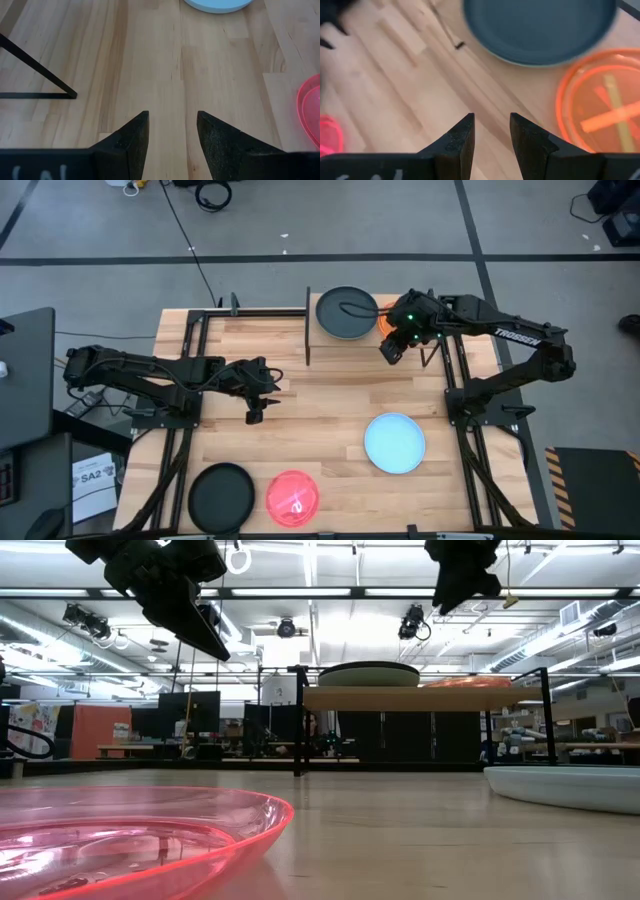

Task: Place and stack plates onto a shelf
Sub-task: Stack the black plate on top of the black plate on the shelf

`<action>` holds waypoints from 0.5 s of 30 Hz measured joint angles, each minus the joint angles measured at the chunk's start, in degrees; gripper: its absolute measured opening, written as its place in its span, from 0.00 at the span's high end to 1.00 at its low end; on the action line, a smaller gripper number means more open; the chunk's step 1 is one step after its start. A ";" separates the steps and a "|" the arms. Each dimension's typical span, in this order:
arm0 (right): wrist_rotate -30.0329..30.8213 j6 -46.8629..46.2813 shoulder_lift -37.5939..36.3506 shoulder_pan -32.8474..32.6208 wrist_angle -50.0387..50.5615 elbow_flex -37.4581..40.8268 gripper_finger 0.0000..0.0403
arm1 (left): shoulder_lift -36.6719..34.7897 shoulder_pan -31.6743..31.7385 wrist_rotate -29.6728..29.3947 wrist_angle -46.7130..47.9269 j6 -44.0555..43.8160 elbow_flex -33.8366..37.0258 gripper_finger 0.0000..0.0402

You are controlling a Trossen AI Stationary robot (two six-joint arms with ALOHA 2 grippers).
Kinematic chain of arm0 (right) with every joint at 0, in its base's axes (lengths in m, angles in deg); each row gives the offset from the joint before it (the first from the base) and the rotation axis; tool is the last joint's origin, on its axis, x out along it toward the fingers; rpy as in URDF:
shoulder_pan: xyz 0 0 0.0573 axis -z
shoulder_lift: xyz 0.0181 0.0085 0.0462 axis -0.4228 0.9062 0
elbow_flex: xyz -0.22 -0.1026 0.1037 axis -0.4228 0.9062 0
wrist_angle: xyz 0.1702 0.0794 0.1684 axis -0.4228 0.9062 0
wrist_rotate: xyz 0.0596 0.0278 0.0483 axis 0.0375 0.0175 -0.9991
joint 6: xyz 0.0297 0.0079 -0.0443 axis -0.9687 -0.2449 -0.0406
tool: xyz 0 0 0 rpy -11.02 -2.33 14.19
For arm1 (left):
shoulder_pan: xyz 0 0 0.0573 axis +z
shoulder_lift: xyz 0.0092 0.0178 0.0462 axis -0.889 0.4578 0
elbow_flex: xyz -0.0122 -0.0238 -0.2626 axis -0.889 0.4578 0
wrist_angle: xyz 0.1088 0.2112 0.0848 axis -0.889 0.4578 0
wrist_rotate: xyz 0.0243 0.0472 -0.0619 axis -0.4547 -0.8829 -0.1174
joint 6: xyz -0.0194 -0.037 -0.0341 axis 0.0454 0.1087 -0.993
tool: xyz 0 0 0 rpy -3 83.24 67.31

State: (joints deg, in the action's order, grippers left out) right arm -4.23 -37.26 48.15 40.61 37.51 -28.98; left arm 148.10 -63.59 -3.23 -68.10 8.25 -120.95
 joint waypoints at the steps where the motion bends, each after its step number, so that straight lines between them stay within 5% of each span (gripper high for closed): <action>1: 0.00 0.00 0.00 -0.81 -0.69 0.00 0.68 | 0.00 0.01 0.01 0.06 0.02 0.00 0.57; 15: 7.97 0.02 0.15 -12.22 -10.19 0.02 0.68 | 0.00 -0.42 7.75 3.81 -6.41 0.00 0.57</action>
State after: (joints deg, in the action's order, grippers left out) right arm 3.74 -37.24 48.30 28.38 27.31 -28.96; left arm 148.10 -64.01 4.53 -64.30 1.85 -120.95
